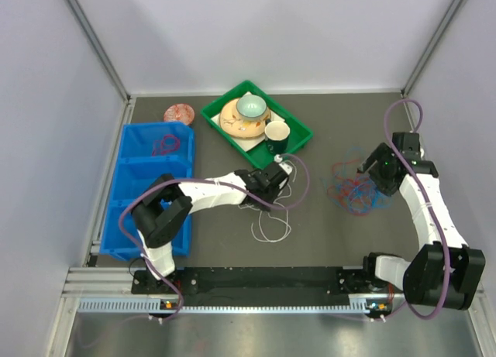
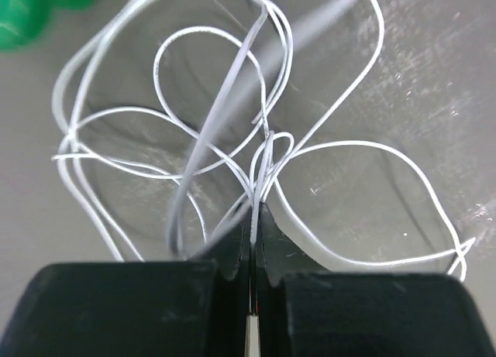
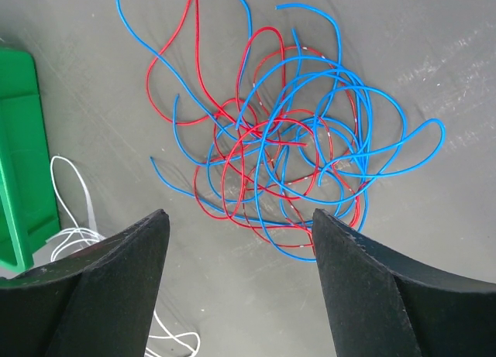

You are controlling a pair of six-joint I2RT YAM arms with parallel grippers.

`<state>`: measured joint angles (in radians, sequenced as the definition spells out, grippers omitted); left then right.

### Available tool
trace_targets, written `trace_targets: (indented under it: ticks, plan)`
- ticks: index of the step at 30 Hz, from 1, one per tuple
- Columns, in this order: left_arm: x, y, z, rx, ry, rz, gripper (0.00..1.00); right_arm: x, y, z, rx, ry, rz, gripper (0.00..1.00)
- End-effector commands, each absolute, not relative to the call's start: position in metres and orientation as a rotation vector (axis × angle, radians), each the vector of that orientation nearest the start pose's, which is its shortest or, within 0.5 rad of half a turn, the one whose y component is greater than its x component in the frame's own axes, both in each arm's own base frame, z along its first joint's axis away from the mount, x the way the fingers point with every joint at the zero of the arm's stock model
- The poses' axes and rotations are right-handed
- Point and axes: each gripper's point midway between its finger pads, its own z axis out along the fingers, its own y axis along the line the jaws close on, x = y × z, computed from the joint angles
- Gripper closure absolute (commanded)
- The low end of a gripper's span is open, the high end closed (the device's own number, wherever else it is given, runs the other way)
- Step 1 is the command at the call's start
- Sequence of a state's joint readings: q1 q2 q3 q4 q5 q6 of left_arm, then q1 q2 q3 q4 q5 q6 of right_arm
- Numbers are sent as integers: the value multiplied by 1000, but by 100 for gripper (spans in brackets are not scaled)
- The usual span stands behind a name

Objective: Untangle the cables

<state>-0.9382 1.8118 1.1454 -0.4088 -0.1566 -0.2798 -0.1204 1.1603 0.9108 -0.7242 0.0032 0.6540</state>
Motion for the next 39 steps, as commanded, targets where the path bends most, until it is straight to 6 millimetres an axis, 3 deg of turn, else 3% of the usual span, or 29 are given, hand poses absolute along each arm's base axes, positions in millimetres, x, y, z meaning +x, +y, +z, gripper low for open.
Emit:
trace_targets:
  ticks: [1, 4, 5, 7, 8, 10, 11, 17, 25, 32, 36, 39]
  plan:
    - [266, -319, 88, 800, 2399, -210, 100, 300, -14, 152, 933, 2281, 221, 27]
    - [270, -317, 138, 787, 2296, -247, 100, 299, -14, 153, 936, 2272, 227, 27]
    - [271, -316, 164, 766, 2246, -276, 100, 298, -14, 153, 939, 2271, 226, 27]
    - [273, -306, 184, 754, 2207, -267, 100, 297, -14, 152, 943, 2271, 227, 27]
    - [272, -301, 206, 731, 2164, -289, 100, 297, -14, 151, 945, 2271, 226, 27]
    - [278, -287, 225, 680, 2134, -282, 100, 297, -14, 150, 945, 2271, 228, 27]
    - [279, -278, 245, 640, 2094, -298, 100, 297, -14, 149, 946, 2274, 227, 27]
    - [304, -220, 317, 373, 1955, -255, 100, 305, -10, 145, 937, 2292, 254, 27]
    - [319, -155, 375, 163, 1864, -79, 100, 316, -6, 144, 924, 2306, 291, 28]
    - [311, -96, 431, -55, 1715, 62, 100, 323, -4, 142, 913, 2321, 308, 28]
    - [296, -68, 441, -161, 1669, 116, 100, 327, -2, 141, 903, 2329, 321, 28]
    - [281, -52, 433, -227, 1667, 125, 100, 330, -2, 140, 895, 2334, 326, 28]
